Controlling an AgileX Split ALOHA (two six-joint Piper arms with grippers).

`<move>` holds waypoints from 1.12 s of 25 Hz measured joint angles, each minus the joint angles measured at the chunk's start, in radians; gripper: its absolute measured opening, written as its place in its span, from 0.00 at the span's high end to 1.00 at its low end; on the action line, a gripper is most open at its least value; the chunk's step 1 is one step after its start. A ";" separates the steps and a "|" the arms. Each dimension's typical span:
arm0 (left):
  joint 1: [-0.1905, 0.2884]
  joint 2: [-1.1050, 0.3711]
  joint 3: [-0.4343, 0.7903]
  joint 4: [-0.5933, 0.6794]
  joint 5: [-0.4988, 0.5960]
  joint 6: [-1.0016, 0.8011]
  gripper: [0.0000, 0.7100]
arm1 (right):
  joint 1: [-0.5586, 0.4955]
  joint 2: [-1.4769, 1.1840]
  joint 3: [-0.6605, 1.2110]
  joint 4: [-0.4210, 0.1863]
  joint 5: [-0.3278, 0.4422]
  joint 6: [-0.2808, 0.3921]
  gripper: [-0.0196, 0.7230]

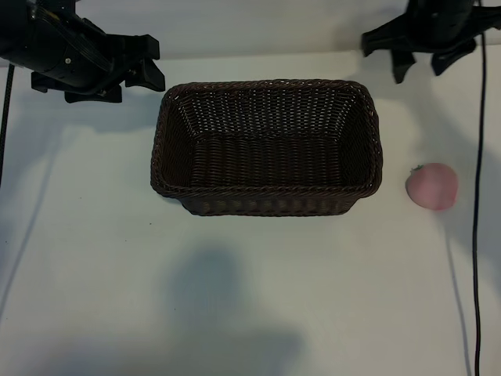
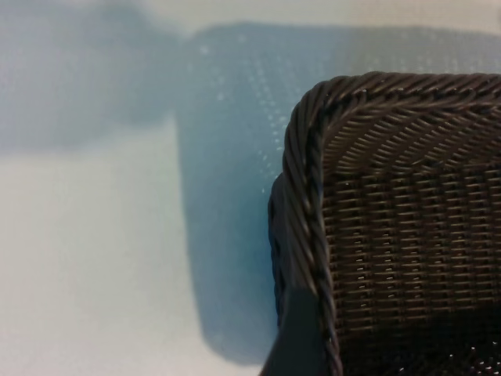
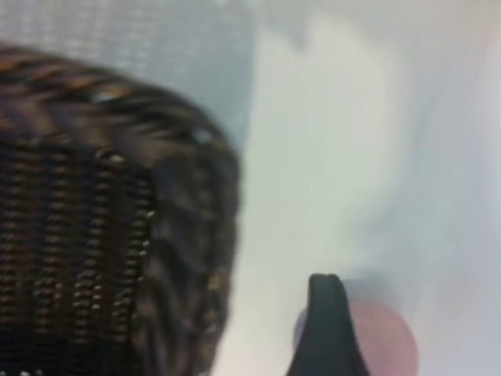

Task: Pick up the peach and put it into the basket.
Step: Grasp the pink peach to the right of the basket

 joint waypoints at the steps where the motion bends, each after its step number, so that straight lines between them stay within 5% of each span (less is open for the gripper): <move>1: 0.000 0.000 0.000 0.000 0.000 0.000 0.16 | -0.014 0.000 0.000 0.009 0.001 -0.001 0.29; 16: 0.000 0.000 -0.028 0.000 0.003 -0.001 0.16 | -0.049 -0.067 0.227 0.043 -0.028 -0.027 0.29; 28: 0.000 0.013 -0.037 0.002 0.007 -0.001 0.16 | -0.049 -0.078 0.508 0.098 -0.269 -0.028 0.29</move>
